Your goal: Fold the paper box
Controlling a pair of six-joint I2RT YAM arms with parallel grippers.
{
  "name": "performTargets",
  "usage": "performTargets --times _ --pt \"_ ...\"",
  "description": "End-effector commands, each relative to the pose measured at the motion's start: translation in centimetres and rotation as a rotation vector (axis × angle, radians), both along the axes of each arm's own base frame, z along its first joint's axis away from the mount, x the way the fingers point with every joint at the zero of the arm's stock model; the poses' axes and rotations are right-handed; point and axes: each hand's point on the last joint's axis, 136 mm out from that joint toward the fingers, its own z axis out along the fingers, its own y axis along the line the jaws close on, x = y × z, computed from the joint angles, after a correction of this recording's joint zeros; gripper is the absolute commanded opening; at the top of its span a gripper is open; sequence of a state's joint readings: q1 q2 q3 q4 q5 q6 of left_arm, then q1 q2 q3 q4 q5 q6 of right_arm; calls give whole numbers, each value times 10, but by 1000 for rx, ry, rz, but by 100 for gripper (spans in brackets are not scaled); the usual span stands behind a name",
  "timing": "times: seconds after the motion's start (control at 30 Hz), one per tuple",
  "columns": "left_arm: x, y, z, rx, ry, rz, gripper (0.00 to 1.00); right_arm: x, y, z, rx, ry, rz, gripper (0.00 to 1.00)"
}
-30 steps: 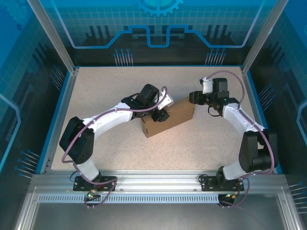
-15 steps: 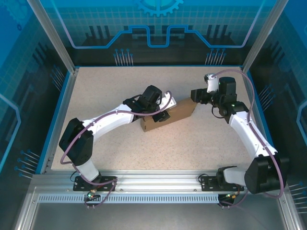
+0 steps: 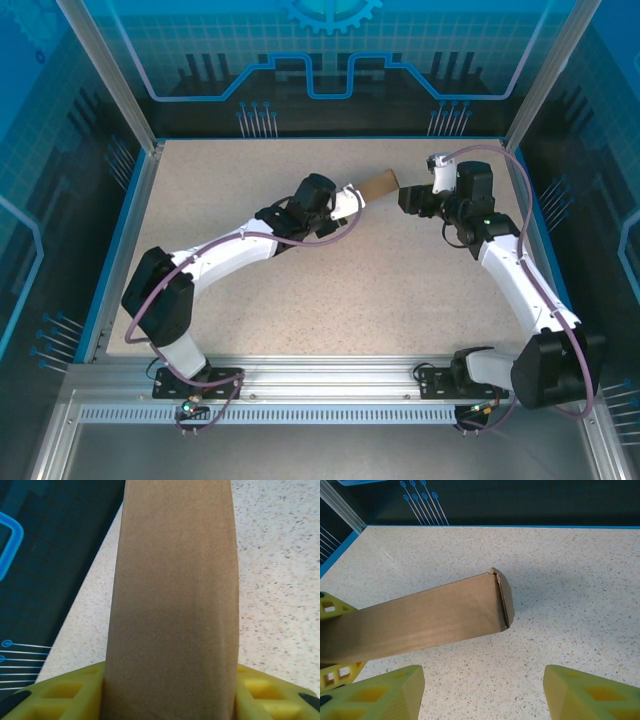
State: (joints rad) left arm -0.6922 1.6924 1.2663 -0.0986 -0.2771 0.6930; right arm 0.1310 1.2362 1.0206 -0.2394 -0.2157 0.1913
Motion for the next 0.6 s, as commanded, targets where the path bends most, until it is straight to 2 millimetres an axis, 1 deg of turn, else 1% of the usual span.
performTargets --times 0.0,0.13,0.2,0.3,0.43,0.57 --pt "19 -5 0 35 -132 -7 36 -4 3 -13 -12 34 5 65" --pt "30 -4 -21 100 -147 7 38 -5 2 -21 -14 49 5 66" --pt "30 -6 -29 100 -134 7 38 -5 3 -25 -14 59 6 66" --pt "26 -9 -35 66 -107 7 39 -5 4 -31 -12 73 12 66" --pt "16 -12 -46 41 -67 2 46 -3 6 -33 -4 75 18 67" --pt "5 -13 -67 46 -14 2 52 -2 8 -34 4 76 24 67"
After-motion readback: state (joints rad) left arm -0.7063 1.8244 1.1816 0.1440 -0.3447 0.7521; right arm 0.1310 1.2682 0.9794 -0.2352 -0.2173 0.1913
